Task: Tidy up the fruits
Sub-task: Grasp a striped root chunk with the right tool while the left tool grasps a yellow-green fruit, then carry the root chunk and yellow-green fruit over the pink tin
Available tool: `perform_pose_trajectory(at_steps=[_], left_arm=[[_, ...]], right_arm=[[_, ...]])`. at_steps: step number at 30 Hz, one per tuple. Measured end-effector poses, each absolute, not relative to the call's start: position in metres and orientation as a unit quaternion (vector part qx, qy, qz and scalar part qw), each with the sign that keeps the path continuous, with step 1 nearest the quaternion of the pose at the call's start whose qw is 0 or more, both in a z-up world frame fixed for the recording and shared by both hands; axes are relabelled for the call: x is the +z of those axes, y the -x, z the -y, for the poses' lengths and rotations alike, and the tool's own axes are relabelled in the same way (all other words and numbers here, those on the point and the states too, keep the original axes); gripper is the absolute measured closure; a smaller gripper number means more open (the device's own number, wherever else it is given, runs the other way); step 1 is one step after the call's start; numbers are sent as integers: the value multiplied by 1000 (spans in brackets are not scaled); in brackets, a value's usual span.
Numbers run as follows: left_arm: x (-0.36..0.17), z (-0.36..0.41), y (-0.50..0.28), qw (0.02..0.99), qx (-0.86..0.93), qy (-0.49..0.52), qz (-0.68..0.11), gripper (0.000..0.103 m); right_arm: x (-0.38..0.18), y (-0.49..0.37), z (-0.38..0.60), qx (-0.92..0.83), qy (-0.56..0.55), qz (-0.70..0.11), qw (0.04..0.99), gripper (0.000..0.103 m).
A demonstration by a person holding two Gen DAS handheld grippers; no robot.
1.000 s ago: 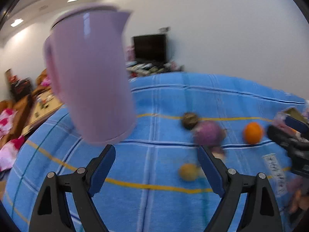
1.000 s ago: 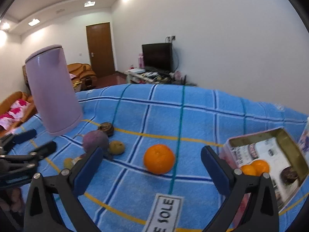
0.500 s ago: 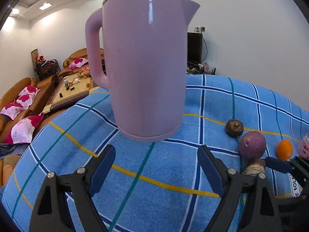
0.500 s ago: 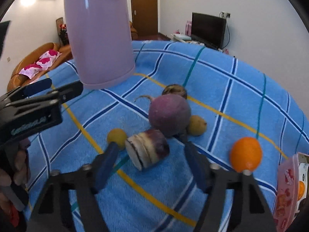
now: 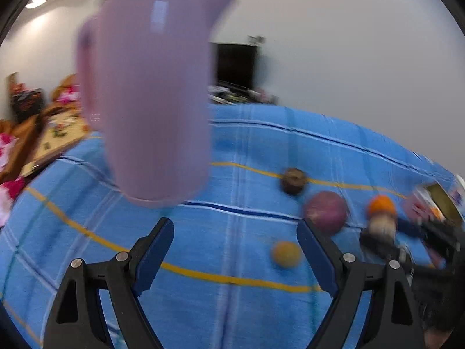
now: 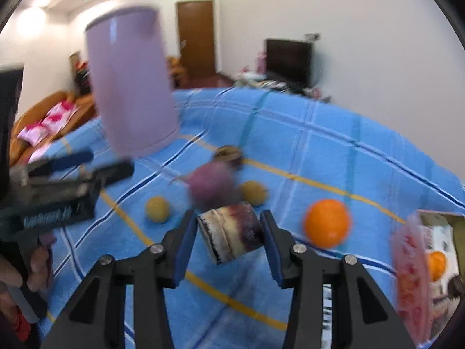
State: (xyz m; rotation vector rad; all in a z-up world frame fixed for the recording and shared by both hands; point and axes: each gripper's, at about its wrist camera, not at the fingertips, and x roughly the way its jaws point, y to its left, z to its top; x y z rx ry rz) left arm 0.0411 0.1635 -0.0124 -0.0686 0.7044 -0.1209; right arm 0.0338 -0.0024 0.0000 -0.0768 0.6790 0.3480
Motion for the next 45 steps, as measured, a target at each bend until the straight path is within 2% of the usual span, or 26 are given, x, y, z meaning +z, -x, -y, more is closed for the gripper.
perform_pose_trajectory(at_steps=[6,10,12,13,14,18,20,25,30,38,45], left_arm=[[-28,-122,-48,921,-91,-43,-376,16],[-33,-121,-54,913,-112,-36,-391,16],[-36,-127,-58,907,-124,-14,-401,30],[-40,-128,-61,902,-124,-7,-413,54],[-44,-130,-65,895,-124,0,-428,63],[-44,-134,-63,895,-133,17,-425,65],[-44,-136,-63,896,-128,23,-425,74],[-38,-142,-58,906,-122,42,-402,74],[-10,-153,-36,953,-51,22,-297,74],[11,-156,-14,977,-47,50,-200,74],[17,-143,-4,980,-76,38,-180,74]], right_arm=[[9,-33,43,119,0,-315,941,55],[10,-31,43,119,1,-316,941,55],[11,-28,39,120,8,-311,943,55],[12,-26,37,122,9,-309,943,55],[11,-27,35,123,10,-309,943,55],[10,-25,34,123,9,-310,943,55],[9,-27,36,119,6,-310,943,55],[11,-24,36,101,15,-296,950,55],[21,-13,33,66,44,-255,964,55],[31,-6,38,26,60,-220,973,55],[34,-2,38,21,64,-205,976,55]])
